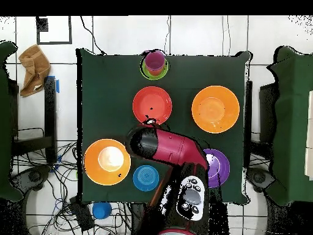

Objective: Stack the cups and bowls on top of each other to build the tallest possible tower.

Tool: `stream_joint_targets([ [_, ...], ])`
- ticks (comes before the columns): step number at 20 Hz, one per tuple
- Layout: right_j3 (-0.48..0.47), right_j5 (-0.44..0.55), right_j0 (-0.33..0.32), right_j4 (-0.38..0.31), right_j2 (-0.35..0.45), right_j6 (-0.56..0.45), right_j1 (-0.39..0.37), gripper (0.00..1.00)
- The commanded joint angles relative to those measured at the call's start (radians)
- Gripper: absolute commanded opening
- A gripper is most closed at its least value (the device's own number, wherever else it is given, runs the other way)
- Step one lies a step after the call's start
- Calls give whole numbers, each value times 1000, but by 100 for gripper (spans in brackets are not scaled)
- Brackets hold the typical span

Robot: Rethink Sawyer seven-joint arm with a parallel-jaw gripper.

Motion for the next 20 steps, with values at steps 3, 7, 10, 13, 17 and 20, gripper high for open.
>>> stream_joint_targets([
  [3,52,-86,125,140,-10,342,81,100],
  [7,87,-71,146,193,-3,344,61,100],
  [10,91,-54,181,227,-1,369,57,100],
  [13,80,-38,231,261,-25,404,68,100],
  [17,74,-48,246,279,-34,396,84,100],
  [20,77,-52,227,271,-37,369,87,100],
])
